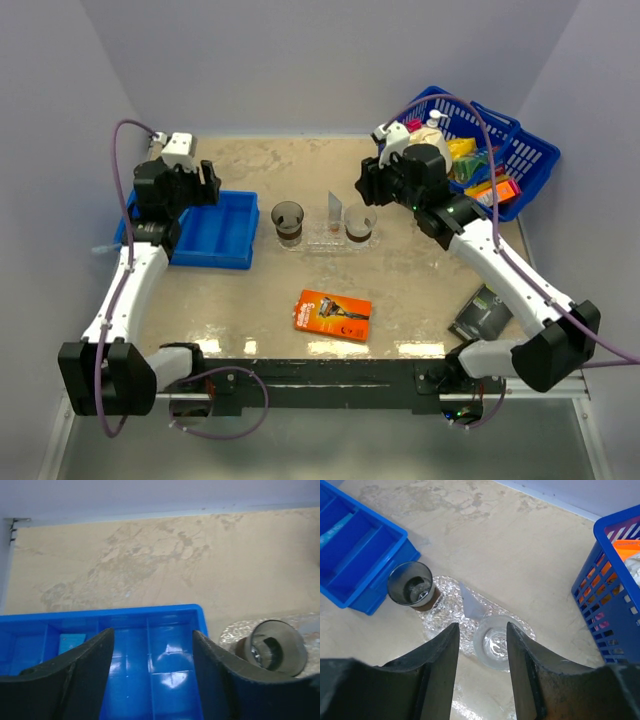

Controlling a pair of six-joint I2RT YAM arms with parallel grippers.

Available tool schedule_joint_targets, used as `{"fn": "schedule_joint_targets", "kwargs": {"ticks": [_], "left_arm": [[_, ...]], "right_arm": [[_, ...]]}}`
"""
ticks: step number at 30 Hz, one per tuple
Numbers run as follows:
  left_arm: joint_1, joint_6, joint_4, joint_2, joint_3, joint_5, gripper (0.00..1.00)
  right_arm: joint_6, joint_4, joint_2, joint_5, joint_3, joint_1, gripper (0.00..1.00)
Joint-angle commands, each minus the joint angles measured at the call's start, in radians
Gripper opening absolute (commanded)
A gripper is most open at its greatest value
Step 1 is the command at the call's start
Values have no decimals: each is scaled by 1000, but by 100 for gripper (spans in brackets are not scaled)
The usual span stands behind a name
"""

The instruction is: Prepare toiletry sets of a toothbrush and toothpaste on the tray

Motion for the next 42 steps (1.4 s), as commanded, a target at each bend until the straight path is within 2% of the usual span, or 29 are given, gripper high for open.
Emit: {"fn": "schedule_joint_targets", "kwargs": {"ticks": [1,5,9,12,19,24,35,42], "left_arm": [[43,58,-86,68,78,-115,62],[90,89,-117,139,96,-133,59],[225,70,-130,201,119,-81,57],[262,70,-146,244,127,-101,52],[262,92,-198,351,154,-153,42],[261,107,-220,419,174,-128,33],[221,132,-263,514,203,-174,32],[221,129,-275,546,208,-251,35]], "right_arm": [[-1,12,-76,-49,-14,-1,45],[-4,9,-135,-55,-34,-1,45],[-20,-11,-211,-43,-51,-1,46],[-43,-20,-240,-38,-59,1,47],[-48,-9,-291,-36,-71,1,47],[-50,-3,-299,-46,-82,-1,48],[-51,6,-303,-39,-92,-2,48],[-54,6,-316,-29,-92,-2,48]]}}
